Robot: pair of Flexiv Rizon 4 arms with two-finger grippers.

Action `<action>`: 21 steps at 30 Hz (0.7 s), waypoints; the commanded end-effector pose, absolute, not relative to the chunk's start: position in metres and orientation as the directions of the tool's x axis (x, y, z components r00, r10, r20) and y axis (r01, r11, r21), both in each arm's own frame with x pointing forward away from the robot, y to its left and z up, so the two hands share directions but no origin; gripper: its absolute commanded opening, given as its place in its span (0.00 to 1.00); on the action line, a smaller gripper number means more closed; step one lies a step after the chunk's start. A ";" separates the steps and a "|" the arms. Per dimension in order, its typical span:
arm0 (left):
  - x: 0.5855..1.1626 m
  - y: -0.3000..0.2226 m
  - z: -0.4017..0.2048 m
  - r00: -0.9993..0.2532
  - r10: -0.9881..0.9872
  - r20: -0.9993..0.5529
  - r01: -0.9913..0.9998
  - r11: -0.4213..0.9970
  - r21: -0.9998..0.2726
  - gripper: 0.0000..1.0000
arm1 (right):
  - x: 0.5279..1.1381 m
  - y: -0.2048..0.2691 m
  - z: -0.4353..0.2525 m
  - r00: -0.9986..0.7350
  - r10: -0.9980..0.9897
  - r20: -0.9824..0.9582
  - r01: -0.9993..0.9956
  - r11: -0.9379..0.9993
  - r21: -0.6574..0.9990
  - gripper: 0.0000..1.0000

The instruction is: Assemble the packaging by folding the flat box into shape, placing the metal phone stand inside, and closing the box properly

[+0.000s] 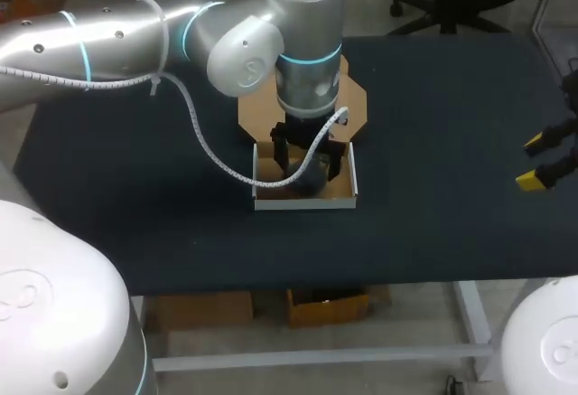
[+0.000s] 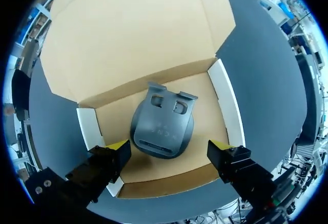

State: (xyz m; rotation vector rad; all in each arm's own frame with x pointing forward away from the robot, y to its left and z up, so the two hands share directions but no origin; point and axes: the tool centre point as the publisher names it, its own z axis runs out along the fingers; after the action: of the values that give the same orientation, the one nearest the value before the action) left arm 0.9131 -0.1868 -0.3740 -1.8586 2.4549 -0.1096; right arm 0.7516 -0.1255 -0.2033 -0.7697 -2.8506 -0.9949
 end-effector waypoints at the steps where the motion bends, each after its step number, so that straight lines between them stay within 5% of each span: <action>1: 0.912 -0.185 -0.376 -0.231 -0.973 -0.002 -0.968 0.230 -0.098 1.00 | 0.751 -0.126 -0.203 -0.879 0.441 0.182 0.459 0.674 0.579 1.00; 21: 0.884 -0.193 -0.392 -0.035 -0.999 0.010 -0.999 0.035 -0.027 1.00 | 0.751 -0.126 -0.203 -0.879 0.441 0.182 0.459 0.674 0.579 1.00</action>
State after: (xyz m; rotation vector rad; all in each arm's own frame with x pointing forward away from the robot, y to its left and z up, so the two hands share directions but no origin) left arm 0.8844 -0.1892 -0.3879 -2.1732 2.2535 -0.0483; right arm 0.7517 -0.1255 -0.2033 -0.7698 -2.8506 -0.9949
